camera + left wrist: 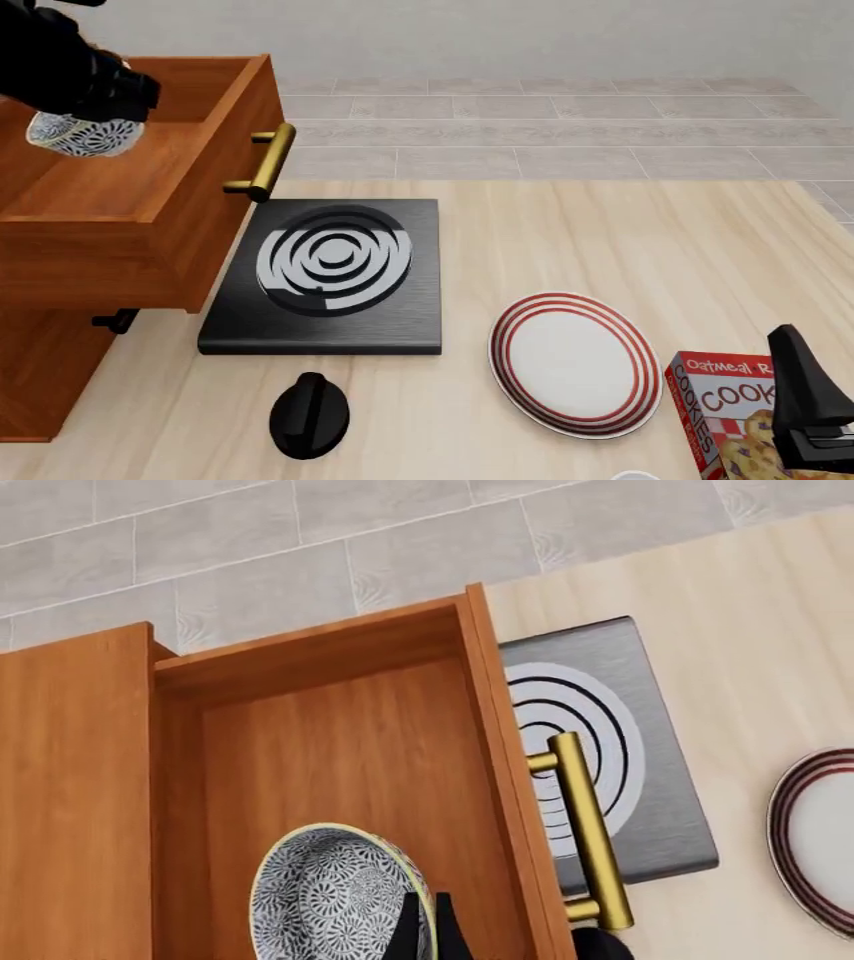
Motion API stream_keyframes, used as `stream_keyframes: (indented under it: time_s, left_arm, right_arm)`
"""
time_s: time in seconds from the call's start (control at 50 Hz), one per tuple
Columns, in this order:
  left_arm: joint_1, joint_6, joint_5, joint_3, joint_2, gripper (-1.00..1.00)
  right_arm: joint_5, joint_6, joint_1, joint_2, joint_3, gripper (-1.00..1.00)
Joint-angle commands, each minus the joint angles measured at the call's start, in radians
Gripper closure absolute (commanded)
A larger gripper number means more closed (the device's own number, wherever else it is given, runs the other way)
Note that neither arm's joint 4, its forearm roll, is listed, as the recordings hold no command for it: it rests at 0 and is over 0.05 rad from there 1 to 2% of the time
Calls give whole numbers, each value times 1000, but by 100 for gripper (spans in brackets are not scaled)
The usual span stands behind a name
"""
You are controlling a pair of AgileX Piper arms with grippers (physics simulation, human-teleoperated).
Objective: Pick the akita bowl in the top layer of the wooden cabinet and place it on the plate.
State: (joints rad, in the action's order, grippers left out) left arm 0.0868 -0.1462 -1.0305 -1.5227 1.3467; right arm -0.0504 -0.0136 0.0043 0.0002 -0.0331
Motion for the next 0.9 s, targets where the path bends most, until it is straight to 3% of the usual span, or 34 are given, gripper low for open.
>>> stream_keyframes:
  time_s: [0.02, 0.4, 0.74, 0.9]
  left_arm:
    - [4, -7, -22, -61, -14, 100]
    - [53, -4, -62, -179, -14, 100]
    - [157, 45, -65, -253, 3, 100]
    - [205, 65, -84, -334, 27, 100]
  right_arm:
    - [0, -1, 0, 0, -2, -100]
    - [0, -3, 0, 0, -4, -100]
    - [1, -6, 1, 0, -5, -100]
    - [0, -7, 1, 0, -5, -100]
